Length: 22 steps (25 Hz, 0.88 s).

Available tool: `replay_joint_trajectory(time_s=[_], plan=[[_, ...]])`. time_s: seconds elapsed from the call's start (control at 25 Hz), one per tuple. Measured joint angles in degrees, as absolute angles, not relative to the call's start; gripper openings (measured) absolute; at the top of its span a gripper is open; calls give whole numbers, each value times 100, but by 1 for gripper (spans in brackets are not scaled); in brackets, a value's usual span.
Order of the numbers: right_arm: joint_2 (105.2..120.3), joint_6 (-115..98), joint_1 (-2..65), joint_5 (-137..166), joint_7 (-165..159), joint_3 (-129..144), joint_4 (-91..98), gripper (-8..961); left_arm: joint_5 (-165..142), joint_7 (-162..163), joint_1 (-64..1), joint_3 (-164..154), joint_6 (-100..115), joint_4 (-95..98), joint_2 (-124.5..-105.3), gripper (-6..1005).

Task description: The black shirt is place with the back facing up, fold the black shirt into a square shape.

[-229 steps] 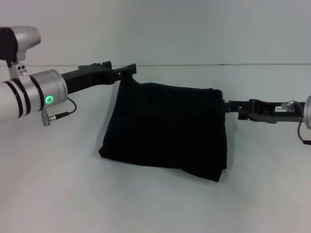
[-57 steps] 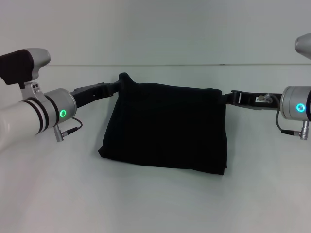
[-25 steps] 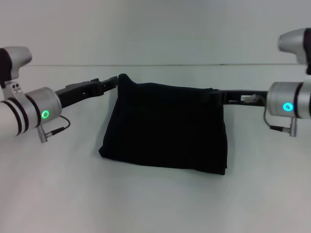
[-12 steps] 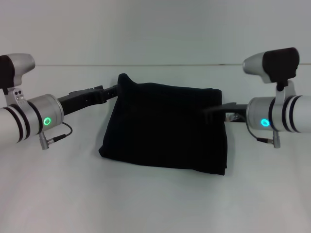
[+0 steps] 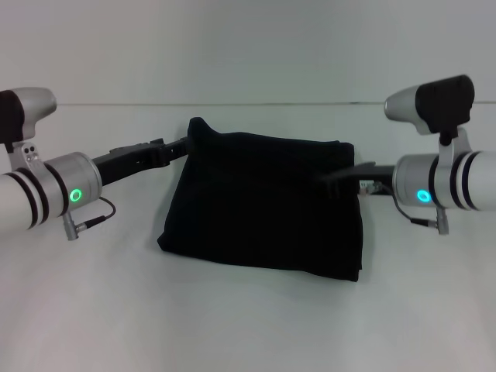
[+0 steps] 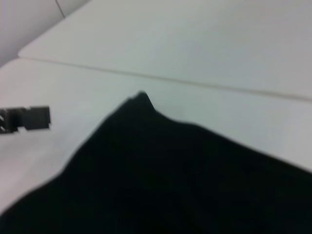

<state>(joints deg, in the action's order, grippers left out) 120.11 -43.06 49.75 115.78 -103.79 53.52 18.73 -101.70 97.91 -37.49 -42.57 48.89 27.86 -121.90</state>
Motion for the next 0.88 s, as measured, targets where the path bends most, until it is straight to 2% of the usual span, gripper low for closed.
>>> replay_joint_trajectory(time_s=[0.56, 0.88], plan=[[11947, -5446, 4899, 11074, -10035, 5497, 2083, 78, -10156, 9788, -3800, -4254, 4867, 2786, -12190, 664], [11936, -5239, 4748, 11082, -10130, 5962, 1939, 99, -10155, 9792, -3806, -4248, 4867, 2786, -12190, 663]])
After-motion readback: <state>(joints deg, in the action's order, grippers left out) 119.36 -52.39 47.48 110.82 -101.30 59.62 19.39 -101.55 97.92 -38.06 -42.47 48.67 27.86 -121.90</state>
